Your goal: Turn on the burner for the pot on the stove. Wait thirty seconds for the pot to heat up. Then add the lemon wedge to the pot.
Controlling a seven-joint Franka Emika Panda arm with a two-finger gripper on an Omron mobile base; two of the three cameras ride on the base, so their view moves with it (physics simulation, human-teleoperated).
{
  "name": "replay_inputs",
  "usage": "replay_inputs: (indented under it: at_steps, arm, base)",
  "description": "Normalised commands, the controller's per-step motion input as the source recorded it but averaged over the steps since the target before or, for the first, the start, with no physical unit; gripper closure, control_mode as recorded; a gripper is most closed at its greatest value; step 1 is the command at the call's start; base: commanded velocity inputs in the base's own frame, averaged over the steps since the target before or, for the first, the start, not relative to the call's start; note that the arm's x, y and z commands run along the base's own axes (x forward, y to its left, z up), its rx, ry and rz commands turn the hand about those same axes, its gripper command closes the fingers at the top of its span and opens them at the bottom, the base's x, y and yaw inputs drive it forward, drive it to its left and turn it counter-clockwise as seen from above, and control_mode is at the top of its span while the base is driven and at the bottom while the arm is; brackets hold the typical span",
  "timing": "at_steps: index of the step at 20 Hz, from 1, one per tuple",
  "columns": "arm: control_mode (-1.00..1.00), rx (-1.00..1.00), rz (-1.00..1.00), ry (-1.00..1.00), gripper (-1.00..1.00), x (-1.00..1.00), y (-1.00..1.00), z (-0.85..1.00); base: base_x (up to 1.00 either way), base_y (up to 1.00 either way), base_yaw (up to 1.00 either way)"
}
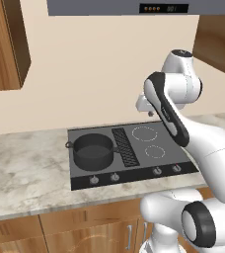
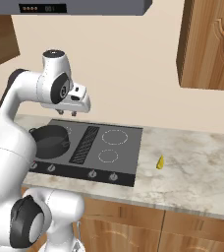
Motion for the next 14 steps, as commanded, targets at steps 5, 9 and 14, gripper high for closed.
replay_inputs:
  at_steps: [5,9,14]
  arm:
    - [-1.00,0.04,0.00,0.01,-1.00,-0.06,0.06,-0.07]
    - [-1.00,0.01,0.00,0.00,-1.00,-0.21,0.29,-0.12]
    - [-1.00,0.00,0.00,0.00,-1.00,-0.11,0.51,-0.20]
  base:
    - [0.00,0.00,0.00]
    - [0.00,0.00,0.00]
    - [0.00,0.00,0.00]
